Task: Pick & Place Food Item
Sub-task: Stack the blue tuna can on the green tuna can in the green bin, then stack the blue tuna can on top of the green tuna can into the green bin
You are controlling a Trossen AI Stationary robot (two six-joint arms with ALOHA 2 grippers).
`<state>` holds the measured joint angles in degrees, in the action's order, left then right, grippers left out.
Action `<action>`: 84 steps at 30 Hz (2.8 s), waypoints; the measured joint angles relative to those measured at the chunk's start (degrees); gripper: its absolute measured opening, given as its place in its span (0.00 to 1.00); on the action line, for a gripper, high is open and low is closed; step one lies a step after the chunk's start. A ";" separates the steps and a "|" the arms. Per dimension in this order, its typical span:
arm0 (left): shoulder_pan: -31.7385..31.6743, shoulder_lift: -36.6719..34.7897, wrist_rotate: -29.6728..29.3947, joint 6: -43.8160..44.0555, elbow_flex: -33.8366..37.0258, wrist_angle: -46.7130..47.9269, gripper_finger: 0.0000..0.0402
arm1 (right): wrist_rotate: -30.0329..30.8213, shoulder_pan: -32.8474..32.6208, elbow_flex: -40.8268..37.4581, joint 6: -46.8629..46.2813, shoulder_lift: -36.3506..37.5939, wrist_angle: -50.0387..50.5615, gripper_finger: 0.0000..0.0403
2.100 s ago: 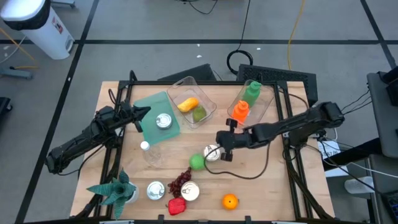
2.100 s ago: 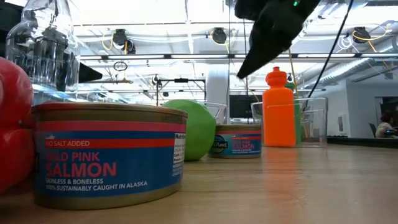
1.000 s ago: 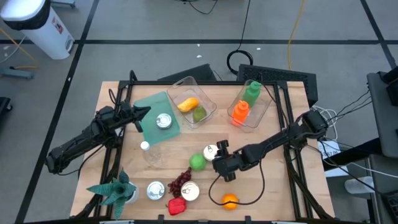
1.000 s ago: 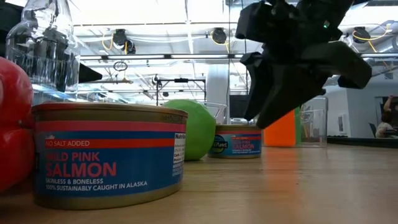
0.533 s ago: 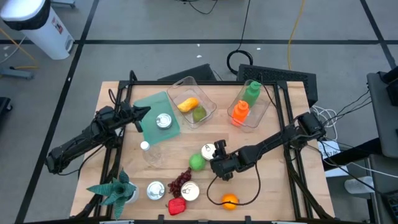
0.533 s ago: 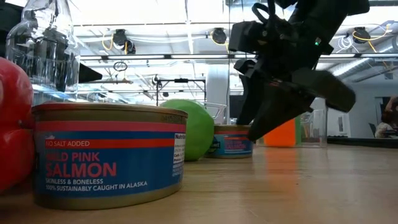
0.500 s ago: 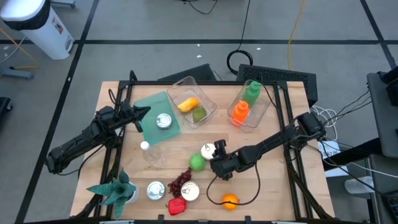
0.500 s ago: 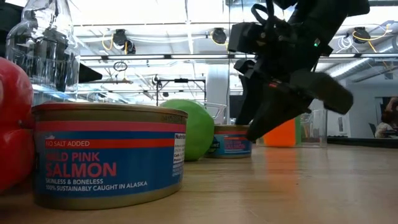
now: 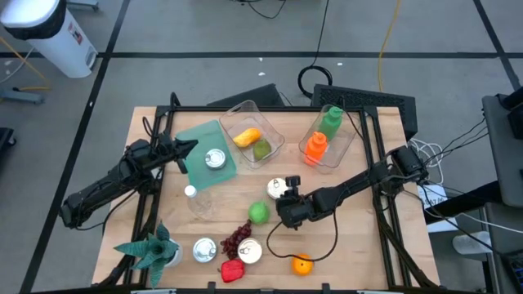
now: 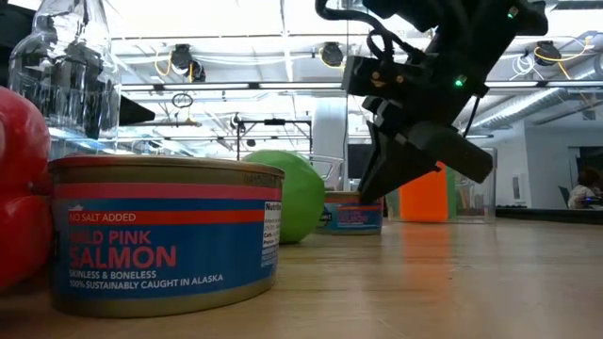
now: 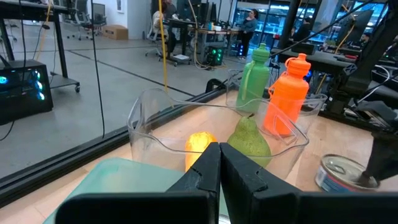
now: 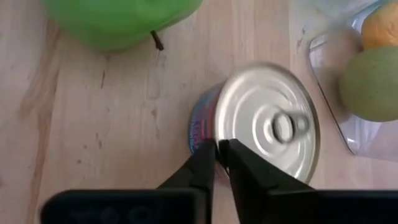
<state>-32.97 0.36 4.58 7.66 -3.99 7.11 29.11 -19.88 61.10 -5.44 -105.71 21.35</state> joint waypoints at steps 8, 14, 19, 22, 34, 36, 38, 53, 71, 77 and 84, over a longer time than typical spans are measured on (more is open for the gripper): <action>0.00 0.02 0.00 0.03 0.00 0.00 0.04 | -0.61 0.44 -0.37 0.03 -0.04 -0.02 0.00; 0.00 0.02 0.00 0.07 0.00 -0.02 0.04 | -0.87 0.49 2.65 0.62 2.71 1.50 0.00; 0.00 0.02 0.02 0.13 0.00 -0.05 0.04 | -2.31 0.59 4.83 2.89 5.05 1.46 0.00; 0.00 0.02 0.04 0.13 0.00 -0.02 0.04 | -1.83 0.78 5.59 3.50 5.85 0.84 0.00; 0.00 0.00 0.26 0.11 0.00 -0.07 0.04 | 0.61 1.12 5.73 5.16 7.32 0.29 0.00; 0.00 0.01 0.26 0.10 0.00 -0.06 0.04 | 1.13 1.12 5.73 6.00 7.34 0.22 0.00; 0.00 0.01 0.28 0.09 0.00 -0.04 0.04 | 1.13 1.12 5.73 6.13 7.35 -0.10 0.00; 0.00 0.00 0.26 0.07 0.00 -0.07 0.04 | 3.93 1.55 10.42 11.57 7.40 -0.10 0.00; 0.00 0.00 0.46 0.07 0.00 -0.07 0.04 | -2.17 7.15 15.65 16.21 6.99 1.67 0.00; 0.00 0.01 1.50 0.25 0.00 -0.32 0.04 | -4.20 7.15 15.59 11.90 6.56 4.52 0.00; 0.00 1.88 1.90 7.03 -5.94 -1.54 0.03 | -5.33 7.04 15.57 6.41 6.84 10.61 0.00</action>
<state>-32.97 2.25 6.48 14.69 -9.93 5.57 23.78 -12.84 76.66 0.96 -98.87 31.96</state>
